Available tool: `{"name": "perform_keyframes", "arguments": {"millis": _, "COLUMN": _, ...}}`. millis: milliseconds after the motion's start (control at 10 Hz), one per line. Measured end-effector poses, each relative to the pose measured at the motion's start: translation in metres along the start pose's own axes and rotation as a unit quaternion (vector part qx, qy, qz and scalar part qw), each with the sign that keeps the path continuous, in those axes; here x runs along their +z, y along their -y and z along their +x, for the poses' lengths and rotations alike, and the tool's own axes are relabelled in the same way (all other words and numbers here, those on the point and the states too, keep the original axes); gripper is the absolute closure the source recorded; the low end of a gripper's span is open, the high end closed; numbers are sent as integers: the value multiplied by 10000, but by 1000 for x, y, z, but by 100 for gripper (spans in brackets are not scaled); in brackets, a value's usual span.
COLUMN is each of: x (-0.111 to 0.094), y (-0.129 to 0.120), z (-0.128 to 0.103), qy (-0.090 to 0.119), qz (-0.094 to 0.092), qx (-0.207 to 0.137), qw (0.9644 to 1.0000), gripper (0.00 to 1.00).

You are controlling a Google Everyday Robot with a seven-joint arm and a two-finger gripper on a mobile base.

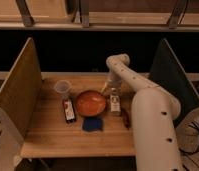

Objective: Stand the bottle upright

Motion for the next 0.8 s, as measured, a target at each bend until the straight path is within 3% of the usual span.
{"name": "perform_keyframes", "arguments": {"millis": 500, "x": 1, "y": 26, "z": -12, "qy": 30, "qz": 263, "qx": 3, "qw": 9996, "gripper": 30}}
{"name": "perform_keyframes", "arguments": {"millis": 800, "x": 9, "y": 24, "z": -13, "qy": -83, "qz": 207, "qx": 42, "qw": 9997, "gripper": 30}}
